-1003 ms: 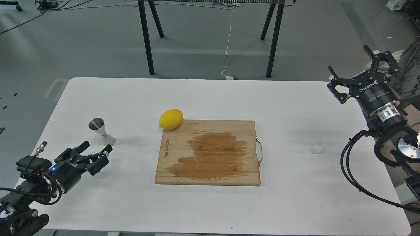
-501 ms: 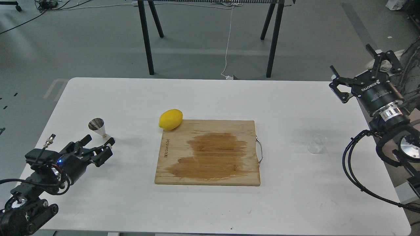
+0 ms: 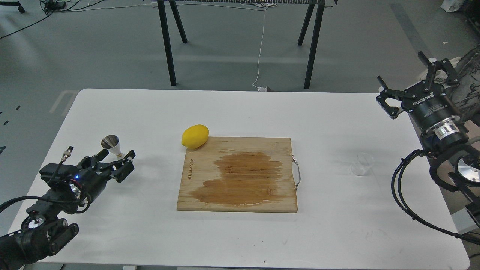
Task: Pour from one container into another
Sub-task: 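Close the left gripper on the jigger and lift it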
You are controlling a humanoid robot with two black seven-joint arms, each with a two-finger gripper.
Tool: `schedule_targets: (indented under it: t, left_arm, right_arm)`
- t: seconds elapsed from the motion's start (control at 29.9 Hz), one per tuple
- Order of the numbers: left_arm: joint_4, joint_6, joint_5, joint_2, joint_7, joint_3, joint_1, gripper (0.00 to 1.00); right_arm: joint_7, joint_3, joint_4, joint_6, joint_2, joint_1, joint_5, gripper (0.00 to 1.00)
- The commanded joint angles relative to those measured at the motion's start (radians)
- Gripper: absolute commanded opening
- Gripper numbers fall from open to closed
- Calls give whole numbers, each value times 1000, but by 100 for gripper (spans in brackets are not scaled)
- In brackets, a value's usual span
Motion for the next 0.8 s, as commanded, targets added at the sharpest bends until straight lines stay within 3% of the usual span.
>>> schedule_targets:
  t: [0.0, 0.13, 0.5, 0.67, 0.77]
  left_arm:
    - [79, 0, 0, -40, 0, 0, -34, 96]
    - [152, 0, 2, -76, 0, 1, -55, 80]
    - [218, 0, -43, -102, 0, -2, -70, 5]
    - [179, 0, -44, -99, 0, -2, -116, 2]
    - [79, 0, -43, -96, 0, -2, -197, 2]
  right_arm:
    - [1, 0, 0, 0, 0, 1, 0, 99]
    - [1, 0, 0, 0, 0, 0, 0, 99]
    - [1, 1, 0, 0, 0, -2, 0, 99]
    - [1, 9, -2, 0, 0, -5, 0, 99]
    - [1, 12, -3, 0, 0, -5, 0, 99]
